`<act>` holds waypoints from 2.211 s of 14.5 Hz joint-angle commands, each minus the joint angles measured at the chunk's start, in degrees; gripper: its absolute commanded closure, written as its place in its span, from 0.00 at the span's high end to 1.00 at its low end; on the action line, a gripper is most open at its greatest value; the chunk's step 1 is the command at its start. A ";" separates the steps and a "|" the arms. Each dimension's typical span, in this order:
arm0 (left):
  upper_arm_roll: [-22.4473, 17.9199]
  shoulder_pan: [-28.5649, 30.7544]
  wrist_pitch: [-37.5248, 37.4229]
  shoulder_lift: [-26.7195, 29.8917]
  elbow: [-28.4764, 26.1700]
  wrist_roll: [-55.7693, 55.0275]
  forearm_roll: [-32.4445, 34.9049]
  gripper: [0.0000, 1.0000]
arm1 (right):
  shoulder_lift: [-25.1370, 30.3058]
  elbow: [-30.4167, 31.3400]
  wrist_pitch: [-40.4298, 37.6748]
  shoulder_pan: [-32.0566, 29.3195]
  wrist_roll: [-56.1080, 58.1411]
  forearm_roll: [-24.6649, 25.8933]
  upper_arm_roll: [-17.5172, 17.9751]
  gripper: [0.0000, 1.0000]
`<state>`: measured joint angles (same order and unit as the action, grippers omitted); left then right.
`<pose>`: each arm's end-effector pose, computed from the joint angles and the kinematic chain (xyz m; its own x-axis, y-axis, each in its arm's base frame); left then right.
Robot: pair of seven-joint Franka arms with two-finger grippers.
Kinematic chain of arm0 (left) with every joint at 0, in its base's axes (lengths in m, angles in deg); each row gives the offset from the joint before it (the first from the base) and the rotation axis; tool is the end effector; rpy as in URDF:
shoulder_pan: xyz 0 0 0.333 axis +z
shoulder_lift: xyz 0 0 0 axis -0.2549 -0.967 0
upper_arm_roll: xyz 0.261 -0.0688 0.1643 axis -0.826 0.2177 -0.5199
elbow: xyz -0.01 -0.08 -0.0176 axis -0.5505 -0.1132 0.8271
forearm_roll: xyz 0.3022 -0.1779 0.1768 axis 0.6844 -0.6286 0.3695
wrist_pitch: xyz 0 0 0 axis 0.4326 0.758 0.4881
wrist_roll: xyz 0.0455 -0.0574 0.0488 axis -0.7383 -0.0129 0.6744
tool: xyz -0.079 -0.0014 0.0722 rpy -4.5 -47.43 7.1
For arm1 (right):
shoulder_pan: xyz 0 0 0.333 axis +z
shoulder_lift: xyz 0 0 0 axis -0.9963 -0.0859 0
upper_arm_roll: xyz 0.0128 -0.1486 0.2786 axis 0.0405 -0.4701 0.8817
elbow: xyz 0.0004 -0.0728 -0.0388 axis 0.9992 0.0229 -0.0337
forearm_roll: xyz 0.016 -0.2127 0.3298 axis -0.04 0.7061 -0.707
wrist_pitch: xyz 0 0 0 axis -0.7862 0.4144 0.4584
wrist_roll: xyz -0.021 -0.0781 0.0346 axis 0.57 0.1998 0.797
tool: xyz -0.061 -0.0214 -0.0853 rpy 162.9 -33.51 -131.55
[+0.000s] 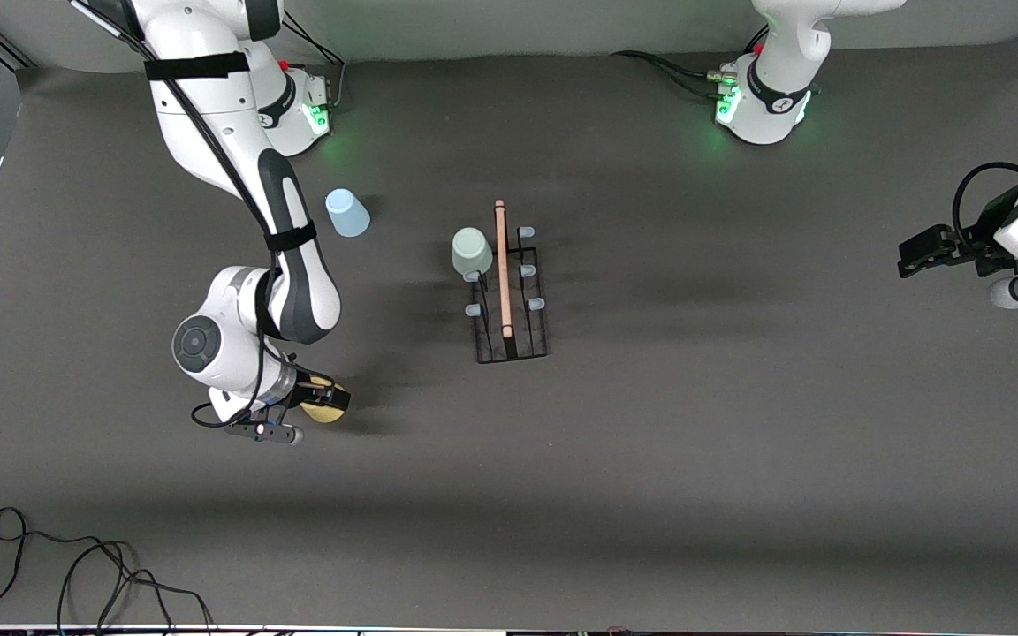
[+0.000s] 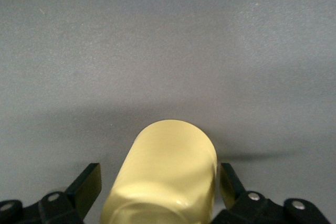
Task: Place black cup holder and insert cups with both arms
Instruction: 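Carry the yellow cup with the right gripper onto a rack peg, then release the yellow cup and withdraw the right gripper from the rack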
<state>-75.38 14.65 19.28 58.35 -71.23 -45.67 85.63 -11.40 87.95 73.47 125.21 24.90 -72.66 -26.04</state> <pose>0.5579 -0.0023 0.5639 0.9984 -0.0022 -0.0561 -0.0024 -1.0000 -0.0037 0.6287 0.1373 0.1941 0.9823 -0.1874 -0.0016 -0.1869 -0.9787 -0.0846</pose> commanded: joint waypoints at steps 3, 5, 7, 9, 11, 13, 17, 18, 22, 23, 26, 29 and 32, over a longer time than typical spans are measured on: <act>-0.42 -0.59 -0.44 0.14 -0.09 0.08 0.14 1.00 | -0.35 -0.94 -0.71 0.38 1.84 -1.84 -0.37 0.00; -0.42 -0.59 -0.70 0.14 -0.18 0.08 0.14 1.00 | 1.05 -0.94 -0.80 1.26 0.79 -1.84 -0.63 0.00; -0.42 -0.59 -0.71 0.14 -0.09 0.08 0.14 1.00 | 4.46 -0.94 -5.43 1.35 0.08 -1.49 -1.24 0.00; -0.42 -0.59 -0.79 0.06 -0.18 0.08 0.14 1.00 | 9.12 -1.29 -11.06 1.70 -4.03 0.69 -2.74 0.00; -0.42 -0.59 -0.97 0.06 -0.18 0.08 0.14 1.00 | 13.86 -1.56 -14.24 2.58 -10.87 6.48 -2.57 0.00; -0.42 -0.59 -0.97 0.06 -0.18 0.08 0.14 1.00 | 16.86 -1.56 -16.09 6.69 -19.92 7.65 -2.65 0.00; -0.42 -0.59 -0.79 -0.12 -0.18 0.08 0.14 1.00 | 17.32 -4.19 -15.66 16.53 -39.95 7.74 -2.65 0.00; -0.42 -0.59 -0.62 -0.21 -0.18 0.08 0.14 1.00 | 17.31 -4.45 -15.39 18.30 -43.74 8.00 -2.65 0.00; -0.42 -0.50 -0.53 -0.30 -0.18 0.25 0.14 1.00 | 16.00 -4.11 -13.81 24.98 -53.43 13.44 -2.57 0.00; -0.42 -0.50 -0.44 -0.38 -0.18 0.25 0.14 1.00 | 15.47 -4.11 -13.11 25.52 -54.49 13.54 -2.56 0.00; -0.42 -0.59 -0.44 -0.65 -0.18 0.25 0.14 1.00 | 13.28 -4.02 -10.22 27.10 -55.99 13.54 -2.48 0.00; -0.42 -0.50 -0.35 -0.65 -0.18 0.25 0.14 1.00 | 11.08 -4.02 -8.54 27.72 -56.17 13.45 -2.48 0.00; -0.42 -0.59 -0.44 -0.65 -0.18 0.25 0.14 1.00 | 10.55 -4.11 -8.54 27.54 -56.17 13.45 -2.48 0.98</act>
<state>-75.41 14.65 19.23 57.55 -71.44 -45.67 85.63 -0.78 84.36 64.62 152.25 -29.27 -60.45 -28.05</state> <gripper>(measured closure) 0.000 0.282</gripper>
